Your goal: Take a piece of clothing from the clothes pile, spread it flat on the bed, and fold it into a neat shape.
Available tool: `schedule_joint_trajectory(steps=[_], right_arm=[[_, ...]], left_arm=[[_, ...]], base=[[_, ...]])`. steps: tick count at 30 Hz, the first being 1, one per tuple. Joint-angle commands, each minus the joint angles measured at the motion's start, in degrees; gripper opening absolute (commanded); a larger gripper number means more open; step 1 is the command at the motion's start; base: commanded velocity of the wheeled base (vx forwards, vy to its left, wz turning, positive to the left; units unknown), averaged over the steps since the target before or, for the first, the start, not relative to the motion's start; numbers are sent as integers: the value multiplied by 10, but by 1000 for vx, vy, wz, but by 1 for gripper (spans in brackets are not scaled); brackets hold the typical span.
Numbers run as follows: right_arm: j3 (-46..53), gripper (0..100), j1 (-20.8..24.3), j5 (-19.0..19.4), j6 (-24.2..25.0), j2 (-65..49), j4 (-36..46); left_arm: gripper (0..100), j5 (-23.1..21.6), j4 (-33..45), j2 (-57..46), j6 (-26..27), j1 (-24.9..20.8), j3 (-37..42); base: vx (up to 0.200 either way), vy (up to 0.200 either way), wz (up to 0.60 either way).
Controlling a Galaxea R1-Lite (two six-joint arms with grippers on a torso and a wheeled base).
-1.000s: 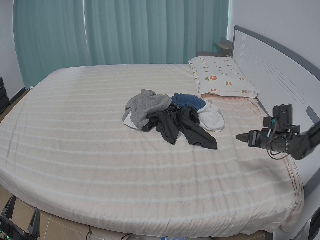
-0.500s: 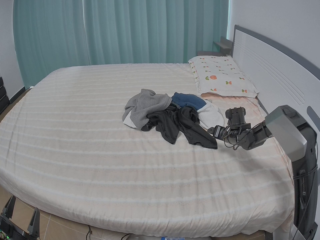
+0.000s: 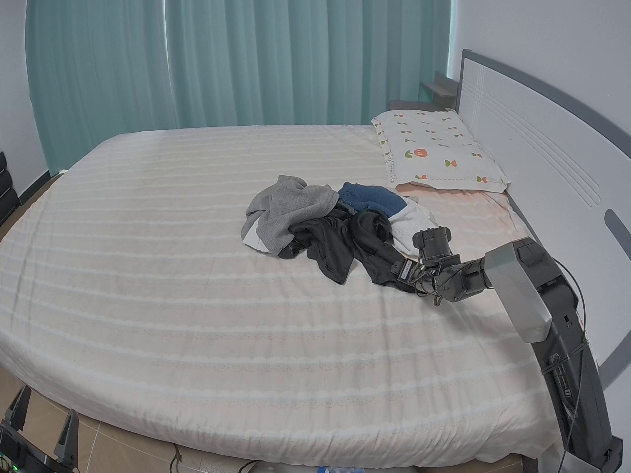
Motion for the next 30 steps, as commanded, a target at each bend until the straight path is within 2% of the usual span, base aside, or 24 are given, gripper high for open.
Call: schedule_joint_trajectory(steps=[1, 4, 5, 11, 18, 24, 28, 30], right_arm=[[-24, 100, 2, 1, 2, 23, 4], [-27, 100, 3, -1, 2, 20, 6], [-24, 0, 4, -4, 2, 16, 6], [-3, 0, 3, -23, -8, -8, 6], [97, 0, 5, -24, -41, -74, -4], [207, 0, 7, -15, -40, -162, -39], [308, 0, 16, 17, -34, -233, -86], [408, 0, 19, 66, -17, -310, -140]], left_arm=[[100, 0, 0, -6, 0, 0, 9], [100, 0, 0, -5, 0, 0, 9], [100, 0, 0, -6, 0, 0, 9], [100, 0, 0, -6, 0, 0, 9], [100, 0, 0, -5, 0, 0, 9], [100, 0, 0, -5, 0, 0, 9], [100, 0, 0, -5, 0, 0, 9], [100, 0, 0, -5, 0, 0, 9]], base=[[0, 0, 0], [0, 0, 0], [0, 0, 0], [0, 0, 0], [0, 0, 0], [0, 0, 0], [0, 0, 0], [0, 0, 0]])
